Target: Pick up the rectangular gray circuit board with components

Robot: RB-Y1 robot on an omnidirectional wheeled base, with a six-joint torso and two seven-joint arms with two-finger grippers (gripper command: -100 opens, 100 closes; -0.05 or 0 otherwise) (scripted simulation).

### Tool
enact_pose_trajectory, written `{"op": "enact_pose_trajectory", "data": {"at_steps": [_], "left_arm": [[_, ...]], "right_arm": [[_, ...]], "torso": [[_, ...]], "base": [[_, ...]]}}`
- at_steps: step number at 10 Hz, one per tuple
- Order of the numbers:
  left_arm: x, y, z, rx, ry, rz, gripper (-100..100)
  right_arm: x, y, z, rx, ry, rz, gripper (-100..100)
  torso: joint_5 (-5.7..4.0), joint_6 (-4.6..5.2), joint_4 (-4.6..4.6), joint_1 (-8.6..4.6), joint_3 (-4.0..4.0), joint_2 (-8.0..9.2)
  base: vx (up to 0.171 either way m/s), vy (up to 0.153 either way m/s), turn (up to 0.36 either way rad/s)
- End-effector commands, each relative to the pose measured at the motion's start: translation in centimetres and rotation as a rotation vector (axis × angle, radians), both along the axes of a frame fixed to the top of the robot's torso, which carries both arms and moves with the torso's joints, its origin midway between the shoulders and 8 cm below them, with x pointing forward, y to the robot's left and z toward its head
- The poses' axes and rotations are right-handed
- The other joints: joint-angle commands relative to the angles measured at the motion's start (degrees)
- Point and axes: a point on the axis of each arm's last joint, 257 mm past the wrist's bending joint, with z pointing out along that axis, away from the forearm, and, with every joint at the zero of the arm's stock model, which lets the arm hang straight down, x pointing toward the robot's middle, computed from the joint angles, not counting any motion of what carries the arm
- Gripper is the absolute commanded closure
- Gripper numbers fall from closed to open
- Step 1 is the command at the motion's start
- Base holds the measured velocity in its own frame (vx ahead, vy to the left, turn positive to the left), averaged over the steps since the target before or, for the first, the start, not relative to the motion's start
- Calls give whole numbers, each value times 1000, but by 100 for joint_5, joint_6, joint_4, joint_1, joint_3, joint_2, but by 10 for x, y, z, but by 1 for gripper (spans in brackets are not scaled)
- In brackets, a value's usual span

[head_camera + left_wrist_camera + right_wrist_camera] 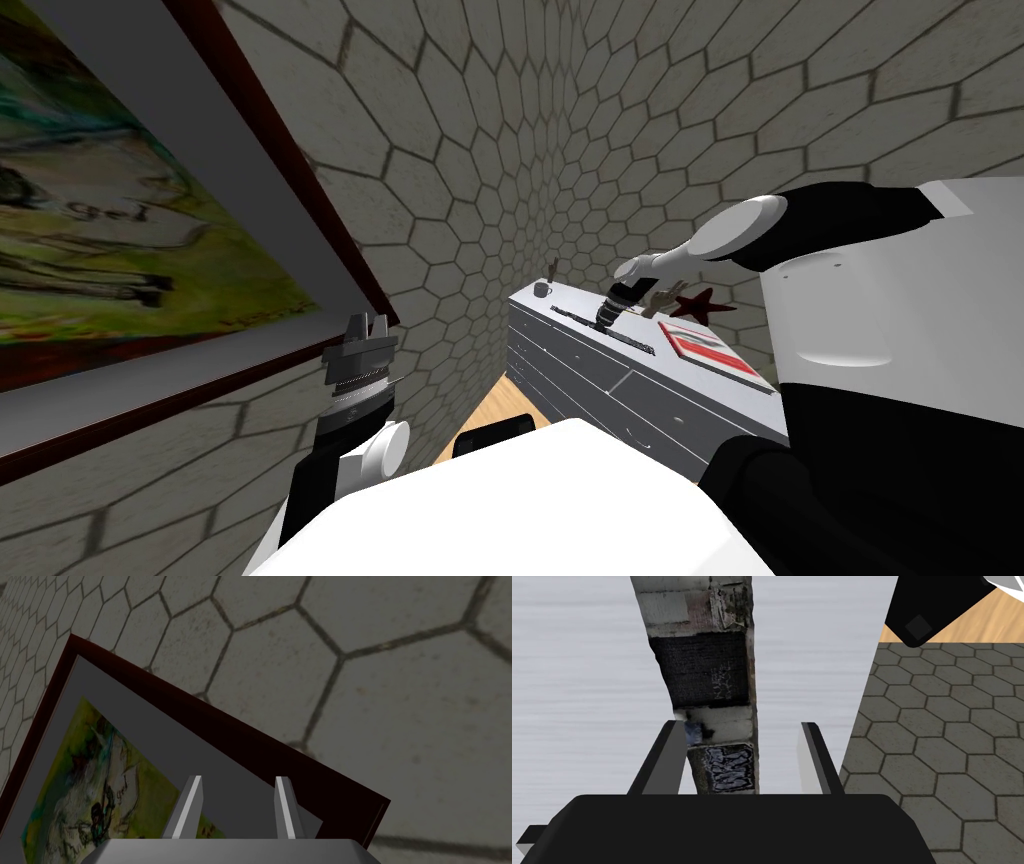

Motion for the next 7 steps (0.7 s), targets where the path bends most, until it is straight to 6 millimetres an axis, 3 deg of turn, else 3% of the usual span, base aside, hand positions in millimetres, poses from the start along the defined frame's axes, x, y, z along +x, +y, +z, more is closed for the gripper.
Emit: {"op": "enact_pose_trajectory", "data": {"at_steps": [1,4,5,6,7], "left_arm": [[0,0,0,0,0,0,0],[0,0,0,0,0,0,0],[0,0,0,0,0,0,0],[0,0,0,0,0,0,0],[0,0,0,0,0,0,0]], "right_arm": [[0,0,0,0,0,0,100],[0,0,0,0,0,0,100],[0,0,0,0,0,0,0],[22,11,15,1,-49,52,-100],[30,17,21,3,-66,74,-100]], "torso": [[0,0,0,0,0,0],[-1,0,-1,-4,-3,-4],[-1,0,-1,-4,-3,-4],[-1,0,-1,-4,-3,-5],[-2,-8,-3,-18,-5,-8]], "base": [[0,0,0],[0,0,0],[0,0,0],[3,-55,247],[-8,-125,212]]}}
